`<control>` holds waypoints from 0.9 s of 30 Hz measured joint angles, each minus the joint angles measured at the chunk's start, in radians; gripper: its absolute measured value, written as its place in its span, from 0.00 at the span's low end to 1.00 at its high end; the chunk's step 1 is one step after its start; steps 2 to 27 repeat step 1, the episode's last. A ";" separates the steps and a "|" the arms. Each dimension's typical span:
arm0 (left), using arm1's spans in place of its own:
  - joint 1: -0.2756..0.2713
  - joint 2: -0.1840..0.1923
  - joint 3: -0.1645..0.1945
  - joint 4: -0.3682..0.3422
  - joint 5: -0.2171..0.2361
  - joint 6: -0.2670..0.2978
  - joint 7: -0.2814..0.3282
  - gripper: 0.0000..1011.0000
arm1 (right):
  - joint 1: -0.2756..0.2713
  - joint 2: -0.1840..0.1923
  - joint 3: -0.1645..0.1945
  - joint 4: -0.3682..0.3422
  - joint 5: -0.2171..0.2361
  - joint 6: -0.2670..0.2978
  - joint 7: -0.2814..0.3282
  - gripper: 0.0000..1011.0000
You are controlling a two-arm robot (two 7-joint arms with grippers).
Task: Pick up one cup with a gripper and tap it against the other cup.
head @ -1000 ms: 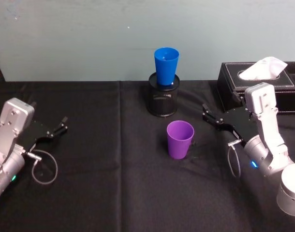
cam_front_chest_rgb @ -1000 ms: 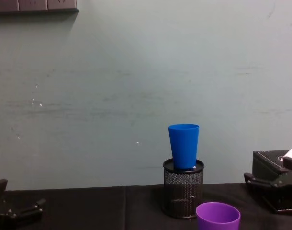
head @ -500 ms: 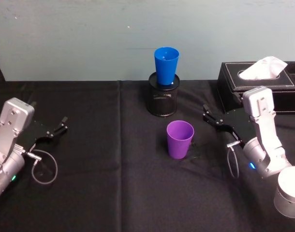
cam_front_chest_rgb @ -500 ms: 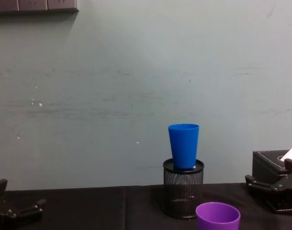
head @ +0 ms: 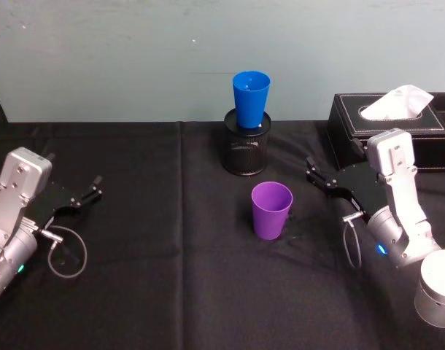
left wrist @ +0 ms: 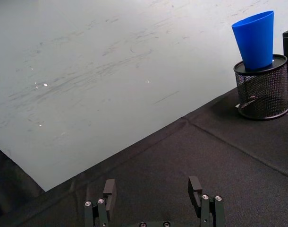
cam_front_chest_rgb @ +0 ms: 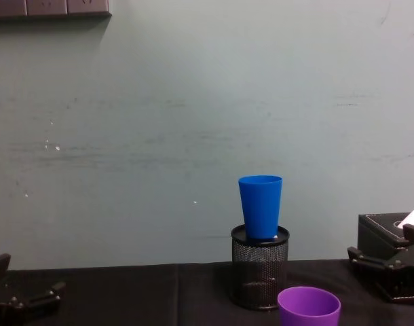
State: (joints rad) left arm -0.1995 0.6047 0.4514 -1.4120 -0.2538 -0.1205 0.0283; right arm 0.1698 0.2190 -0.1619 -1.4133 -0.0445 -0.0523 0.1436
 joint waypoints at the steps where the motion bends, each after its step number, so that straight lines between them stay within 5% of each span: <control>1: 0.000 0.000 0.000 0.000 0.000 0.000 0.000 0.99 | 0.000 0.000 0.000 0.000 0.000 0.000 0.000 0.99; 27: 0.000 0.000 0.000 0.000 0.000 0.000 0.000 0.99 | 0.000 0.000 0.000 0.000 0.000 0.000 0.000 0.99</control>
